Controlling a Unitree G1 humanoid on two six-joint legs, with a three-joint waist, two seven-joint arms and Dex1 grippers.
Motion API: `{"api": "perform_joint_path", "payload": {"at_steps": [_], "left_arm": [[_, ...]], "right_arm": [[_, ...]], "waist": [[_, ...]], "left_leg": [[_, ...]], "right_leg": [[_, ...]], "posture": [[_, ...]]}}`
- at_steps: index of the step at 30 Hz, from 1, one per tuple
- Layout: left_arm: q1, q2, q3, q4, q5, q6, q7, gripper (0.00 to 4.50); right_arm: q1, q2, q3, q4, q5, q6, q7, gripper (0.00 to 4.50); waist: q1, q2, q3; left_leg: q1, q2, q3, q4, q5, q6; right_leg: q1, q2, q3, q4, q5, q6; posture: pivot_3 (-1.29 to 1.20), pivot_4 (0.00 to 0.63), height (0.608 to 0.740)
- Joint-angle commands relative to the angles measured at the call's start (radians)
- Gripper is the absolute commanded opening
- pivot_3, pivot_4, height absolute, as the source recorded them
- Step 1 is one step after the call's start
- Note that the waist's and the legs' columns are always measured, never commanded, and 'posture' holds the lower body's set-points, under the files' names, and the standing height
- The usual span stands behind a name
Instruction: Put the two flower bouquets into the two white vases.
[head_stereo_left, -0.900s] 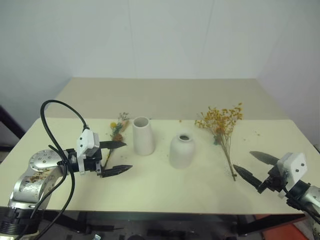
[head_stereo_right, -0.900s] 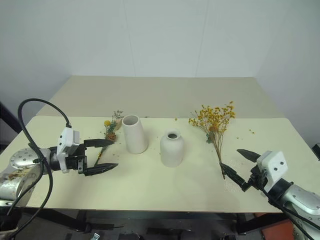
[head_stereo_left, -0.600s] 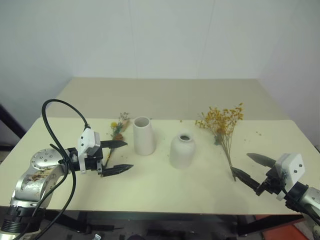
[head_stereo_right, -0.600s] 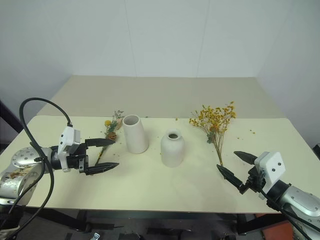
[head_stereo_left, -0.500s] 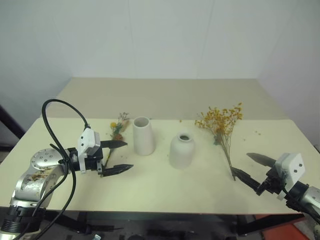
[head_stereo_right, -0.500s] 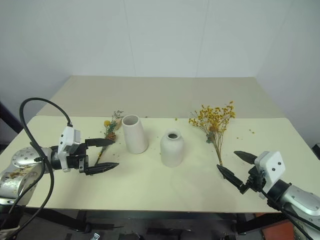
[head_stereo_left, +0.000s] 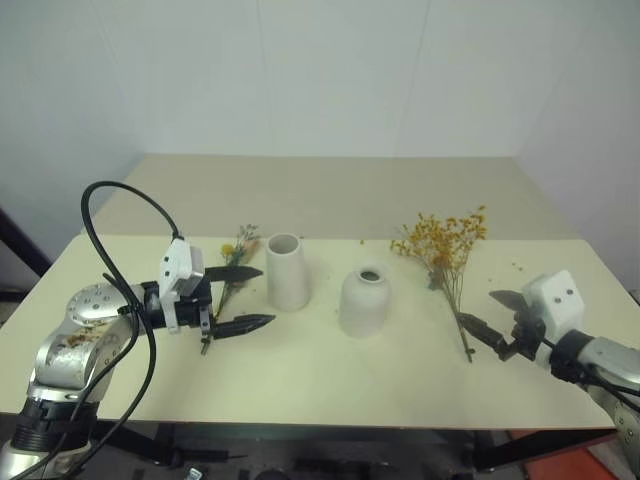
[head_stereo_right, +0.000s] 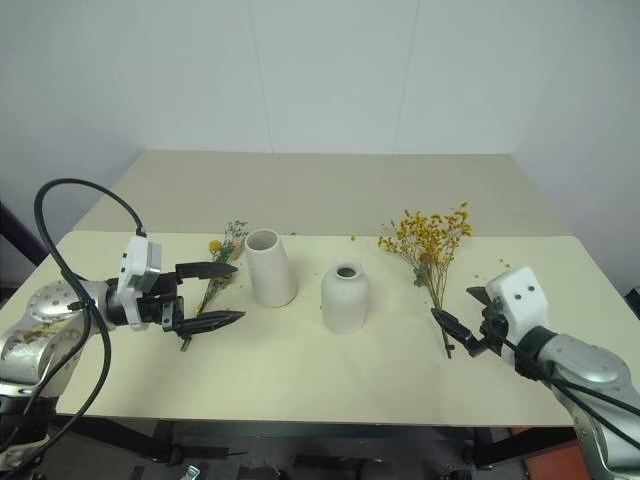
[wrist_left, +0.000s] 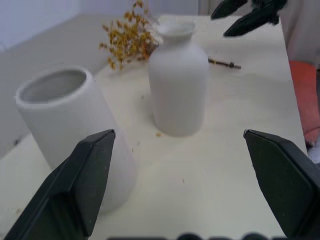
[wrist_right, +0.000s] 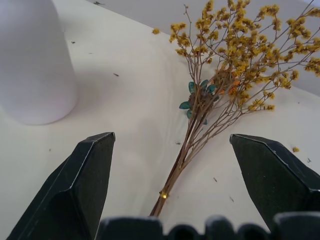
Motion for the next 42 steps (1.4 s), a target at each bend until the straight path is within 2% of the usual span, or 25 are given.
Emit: {"api": "perform_joint_path", "payload": {"at_steps": [1,5,11,26,29,35,40,42], "left_arm": [[-0.085,0.008,-0.03,-0.049,-0.054,0.078,-0.003,4.5],[-0.191,0.008,-0.089,-0.001,-0.029,0.108,-0.024,4.5],[-0.313,-0.02,-0.152,0.063,-0.009,0.114,-0.05,4.5],[-0.457,-0.093,-0.252,0.1,0.062,0.13,-0.067,4.5],[-0.466,-0.103,-0.26,0.107,0.072,0.121,-0.074,4.5],[-0.462,-0.109,-0.259,0.107,0.084,0.116,-0.074,4.5],[-0.459,-0.109,-0.257,0.115,0.092,0.107,-0.074,4.5],[-0.46,-0.109,-0.254,0.121,0.097,0.103,-0.074,4.5]], "right_arm": [[-0.08,-0.028,0.02,-0.036,0.023,0.162,-0.06,4.34],[-0.175,-0.028,0.076,-0.009,0.004,0.312,-0.116,4.34],[-0.277,-0.022,0.141,0.035,-0.013,0.421,-0.145,4.34],[-0.493,0.043,0.32,0.359,-0.162,0.415,-0.18,4.34],[-0.526,0.06,0.339,0.436,-0.189,0.401,-0.18,3.81],[-0.555,0.084,0.351,0.527,-0.232,0.364,-0.17,1.97],[-0.587,0.123,0.312,0.572,-0.243,0.353,-0.188,0.19],[-0.607,0.144,0.268,0.577,-0.239,0.359,-0.211,0.03]], "waist": [[0.0,0.0,0.0],[0.0,0.0,0.0],[-0.004,0.0,0.0],[-0.007,0.0,0.0],[-0.007,0.0,0.0],[-0.01,0.0,0.0],[-0.016,0.0,0.0],[-0.023,0.0,0.0]], "left_leg": [[0.0,0.0,0.0,0.0,0.0,0.0],[-0.001,0.0,0.0,0.0,0.0,0.0],[-0.002,-0.001,0.0,0.0,0.0,0.0],[-0.004,-0.001,0.0,0.002,0.0,0.0],[-0.004,-0.001,0.0,0.002,0.0,0.0],[-0.005,-0.001,0.0,0.003,0.0,0.0],[-0.005,-0.001,0.0,0.003,0.0,0.0],[-0.005,-0.001,0.0,0.003,0.0,0.0]], "right_leg": [[0.0,0.0,0.0,0.0,0.0,0.0],[0.0,0.0,0.0,0.0,0.0,0.001],[-0.002,0.0,0.0,-0.001,0.0,0.001],[-0.002,0.0,0.0,-0.001,0.001,0.0],[-0.003,0.0,0.0,-0.001,0.003,-0.002],[-0.004,0.0,0.0,0.0,0.004,-0.004],[-0.003,0.0,0.0,0.0,0.004,-0.004],[-0.003,0.0,0.0,0.0,0.004,-0.004]], "posture": [[0.0,0.15,0.74],[0.0,0.15,0.74],[0.0,0.15,0.74],[0.0,0.15,0.74],[0.0,0.15,0.74],[0.0,0.15,0.74],[0.0,0.15,0.74],[0.0,0.15,0.74]]}}
